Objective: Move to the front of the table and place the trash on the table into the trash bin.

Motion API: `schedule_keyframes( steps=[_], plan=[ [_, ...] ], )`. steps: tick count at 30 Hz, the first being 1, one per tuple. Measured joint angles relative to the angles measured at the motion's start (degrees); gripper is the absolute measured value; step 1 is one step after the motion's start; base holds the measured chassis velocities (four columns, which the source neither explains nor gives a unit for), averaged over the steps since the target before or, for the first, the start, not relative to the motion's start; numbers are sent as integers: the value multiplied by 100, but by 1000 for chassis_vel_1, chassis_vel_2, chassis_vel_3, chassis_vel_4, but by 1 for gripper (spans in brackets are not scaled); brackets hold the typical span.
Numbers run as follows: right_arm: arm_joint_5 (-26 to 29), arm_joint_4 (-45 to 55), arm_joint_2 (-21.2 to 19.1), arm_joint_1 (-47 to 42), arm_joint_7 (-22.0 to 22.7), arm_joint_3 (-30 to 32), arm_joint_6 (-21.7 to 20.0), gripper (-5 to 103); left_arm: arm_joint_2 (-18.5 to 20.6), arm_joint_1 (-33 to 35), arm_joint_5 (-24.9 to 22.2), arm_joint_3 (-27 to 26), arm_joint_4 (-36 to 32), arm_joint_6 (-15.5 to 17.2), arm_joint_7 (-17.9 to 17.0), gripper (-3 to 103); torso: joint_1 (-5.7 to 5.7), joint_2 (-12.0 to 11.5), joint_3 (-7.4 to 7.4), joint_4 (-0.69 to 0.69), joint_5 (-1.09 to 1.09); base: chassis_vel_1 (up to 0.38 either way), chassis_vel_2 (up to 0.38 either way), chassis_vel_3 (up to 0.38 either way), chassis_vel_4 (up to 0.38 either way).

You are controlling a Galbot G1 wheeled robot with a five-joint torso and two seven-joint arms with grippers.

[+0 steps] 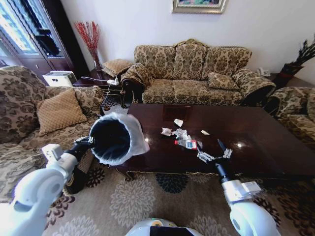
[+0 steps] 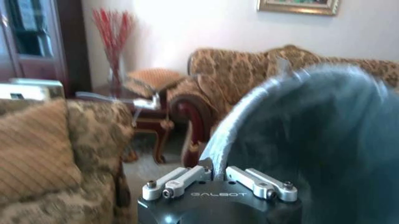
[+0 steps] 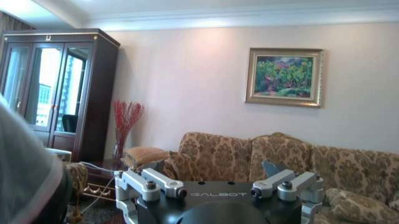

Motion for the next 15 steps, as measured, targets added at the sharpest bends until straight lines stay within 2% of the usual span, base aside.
schedule_keyframes(
  steps=[3, 4, 6, 8, 9, 13, 15],
  plan=[
    [-76, -239, -24, 22, -18, -29, 147, 100, 69, 45, -27, 33, 56, 90, 24, 0, -1, 0, 1, 0, -9, 0, 0, 0, 0],
    [-164, -415, -12, 42, -28, -50, 314, 100, 101, 68, 83, 66, 136, 30, 118, 0, -1, 0, 1, -5, -10, 0, 0, 0, 0],
    [-180, -560, 36, -9, -28, -71, 421, 100, 198, 47, 622, 55, 382, -495, 385, 0, -1, -1, 2, -1, -9, 0, 0, 0, 0],
    [-165, -559, 24, -53, -26, -71, 373, 100, 297, -2, 695, 9, 445, -616, 454, 0, -1, -1, 2, 3, -14, 0, 0, 0, 0],
    [-123, -552, -8, -64, -12, -71, 345, 100, 440, -91, 678, -19, 478, -684, 492, 0, -1, -1, 1, 0, -8, 0, 0, 0, 0],
    [75, -493, -96, 6, 110, -71, 273, 100, 632, -280, 626, 13, 492, -668, 529, 0, -1, -1, 0, -3, -9, 0, 0, 0, 0],
    [221, -488, -193, 95, 210, -76, 113, 100, 662, -335, 592, 63, 419, -548, 516, 0, -2, -1, 1, -4, -6, 0, 0, 0, 0]
  ],
)
